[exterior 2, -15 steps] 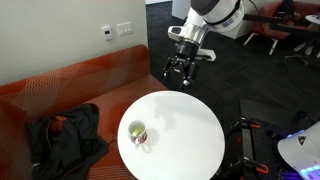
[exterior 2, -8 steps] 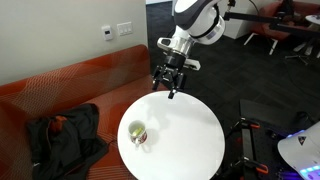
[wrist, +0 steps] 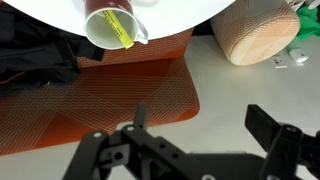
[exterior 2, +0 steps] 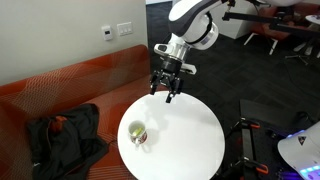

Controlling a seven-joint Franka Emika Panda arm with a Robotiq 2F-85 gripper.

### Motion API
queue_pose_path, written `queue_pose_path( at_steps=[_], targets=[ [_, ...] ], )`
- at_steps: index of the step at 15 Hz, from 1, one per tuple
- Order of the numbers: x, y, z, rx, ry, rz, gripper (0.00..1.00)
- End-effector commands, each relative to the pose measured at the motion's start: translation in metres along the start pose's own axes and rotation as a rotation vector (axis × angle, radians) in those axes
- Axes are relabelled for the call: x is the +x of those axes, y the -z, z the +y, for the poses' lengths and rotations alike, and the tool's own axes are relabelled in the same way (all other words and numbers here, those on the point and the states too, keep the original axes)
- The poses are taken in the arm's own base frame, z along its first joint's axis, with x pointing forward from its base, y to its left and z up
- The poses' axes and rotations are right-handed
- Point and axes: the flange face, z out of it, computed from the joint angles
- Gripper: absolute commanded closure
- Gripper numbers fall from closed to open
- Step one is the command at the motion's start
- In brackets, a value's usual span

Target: Put the yellow sharpie on the table

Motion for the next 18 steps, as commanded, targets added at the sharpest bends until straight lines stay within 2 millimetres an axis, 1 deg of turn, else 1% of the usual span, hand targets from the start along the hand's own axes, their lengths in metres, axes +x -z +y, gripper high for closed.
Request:
queue_pose_path(
  at_steps=[1, 5, 7, 10, 14, 18],
  targets=[
    [0.000, 0.001, 0.000, 0.000, 0.000, 0.000, 0.00],
    [0.006, -0.012, 0.011, 0.022, 0.086, 0.030, 0.00],
    [0.009, -0.020, 0.015, 0.036, 0.155, 0.023, 0.00],
    [0.012, -0.032, 0.027, 0.044, 0.258, 0.020, 0.00],
    [0.009, -0.049, 0.049, 0.028, 0.376, 0.025, 0.00],
    [0.007, -0.063, 0.069, -0.002, 0.429, 0.018, 0.00]
  ],
)
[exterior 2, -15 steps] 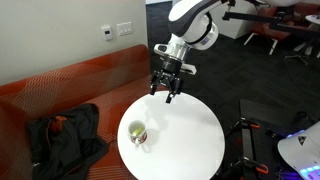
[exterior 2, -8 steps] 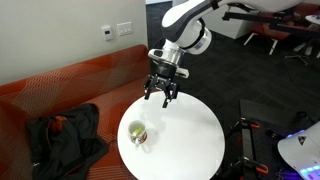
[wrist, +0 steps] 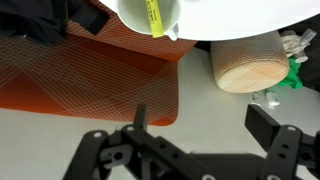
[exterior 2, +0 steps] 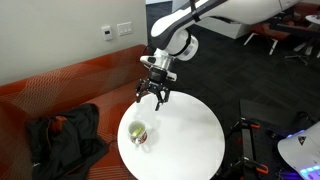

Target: Put the yellow sharpie on the table

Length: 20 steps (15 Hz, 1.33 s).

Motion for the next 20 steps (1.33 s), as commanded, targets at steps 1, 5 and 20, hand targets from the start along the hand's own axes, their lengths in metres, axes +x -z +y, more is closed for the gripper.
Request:
queue_pose_path(
  at_steps=[1, 5, 20],
  targets=[
    [-0.003, -0.011, 0.025, -0.046, 0.056, -0.010, 0.00],
    [-0.006, -0.029, 0.039, -0.079, 0.068, -0.047, 0.00],
    [-0.033, -0.069, 0.029, 0.044, 0.085, -0.104, 0.00]
  ],
)
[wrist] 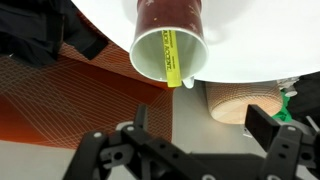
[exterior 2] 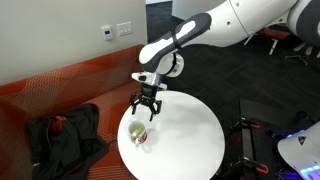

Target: Put the yellow sharpie on the table

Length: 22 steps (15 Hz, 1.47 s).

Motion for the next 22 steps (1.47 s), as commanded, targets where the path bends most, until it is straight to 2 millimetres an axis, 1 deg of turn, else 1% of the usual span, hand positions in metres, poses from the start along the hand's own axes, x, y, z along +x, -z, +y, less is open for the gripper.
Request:
queue_pose_path(
  at_steps=[1, 5, 10, 14, 17, 20, 22],
  targets=[
    [0.000, 0.001, 0.001, 0.001, 0.000, 0.000, 0.00],
    [0.000, 0.002, -0.002, 0.008, 0.013, -0.004, 0.00],
    [-0.004, 0.008, -0.004, 0.029, 0.077, -0.016, 0.00],
    [-0.005, 0.007, -0.001, 0.059, 0.148, -0.031, 0.00],
    [-0.002, 0.003, -0.001, 0.080, 0.174, -0.031, 0.01],
    [0.003, -0.004, 0.000, 0.099, 0.188, -0.030, 0.14],
    [0.006, -0.009, 0.002, 0.103, 0.196, -0.026, 0.16]
  ],
)
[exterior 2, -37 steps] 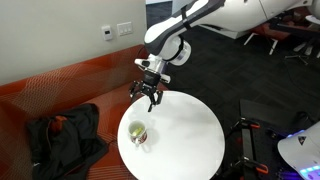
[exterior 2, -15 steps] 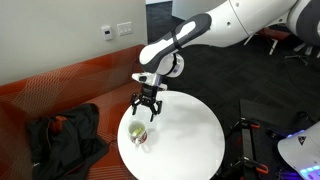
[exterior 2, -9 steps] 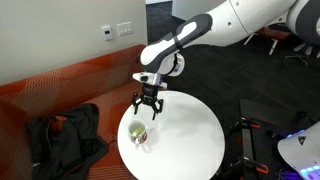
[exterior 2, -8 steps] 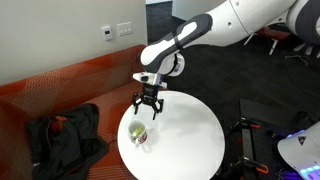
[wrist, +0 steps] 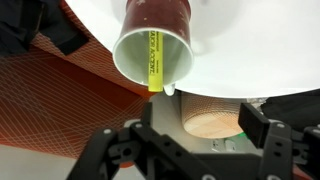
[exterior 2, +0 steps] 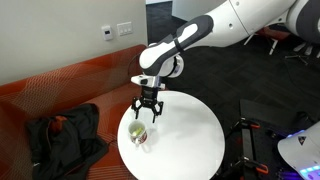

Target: Put the yellow sharpie on the table

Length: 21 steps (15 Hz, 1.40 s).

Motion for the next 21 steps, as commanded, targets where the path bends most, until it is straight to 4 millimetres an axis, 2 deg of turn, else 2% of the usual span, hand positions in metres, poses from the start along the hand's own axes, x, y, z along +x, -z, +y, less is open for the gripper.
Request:
queue_pose_path(
  at_steps=[1, 2, 5, 7, 8, 9, 10, 12, 13, 15, 16, 17, 19, 21],
  targets=[
    [0.002, -0.004, 0.009, 0.015, 0.041, 0.019, 0.21],
    [0.002, -0.006, 0.011, 0.013, 0.042, 0.021, 0.17],
    [0.001, -0.014, 0.017, 0.010, 0.045, 0.023, 0.32],
    [0.000, -0.020, 0.021, 0.011, 0.046, 0.025, 0.33],
    [-0.001, -0.022, 0.022, 0.011, 0.047, 0.026, 0.39],
    [-0.002, -0.025, 0.023, 0.013, 0.050, 0.027, 0.38],
    [-0.003, -0.027, 0.024, 0.015, 0.052, 0.025, 0.43],
    [-0.004, -0.032, 0.026, 0.016, 0.057, 0.026, 0.48],
    [-0.005, -0.034, 0.028, 0.017, 0.059, 0.024, 0.54],
    [-0.006, -0.038, 0.031, 0.020, 0.064, 0.022, 0.55],
    [-0.007, -0.041, 0.031, 0.021, 0.066, 0.022, 0.59],
    [-0.008, -0.042, 0.032, 0.021, 0.068, 0.023, 0.55],
    [-0.011, -0.047, 0.033, 0.024, 0.072, 0.022, 0.56],
    [-0.014, -0.050, 0.035, 0.025, 0.073, 0.020, 0.51]
  ],
)
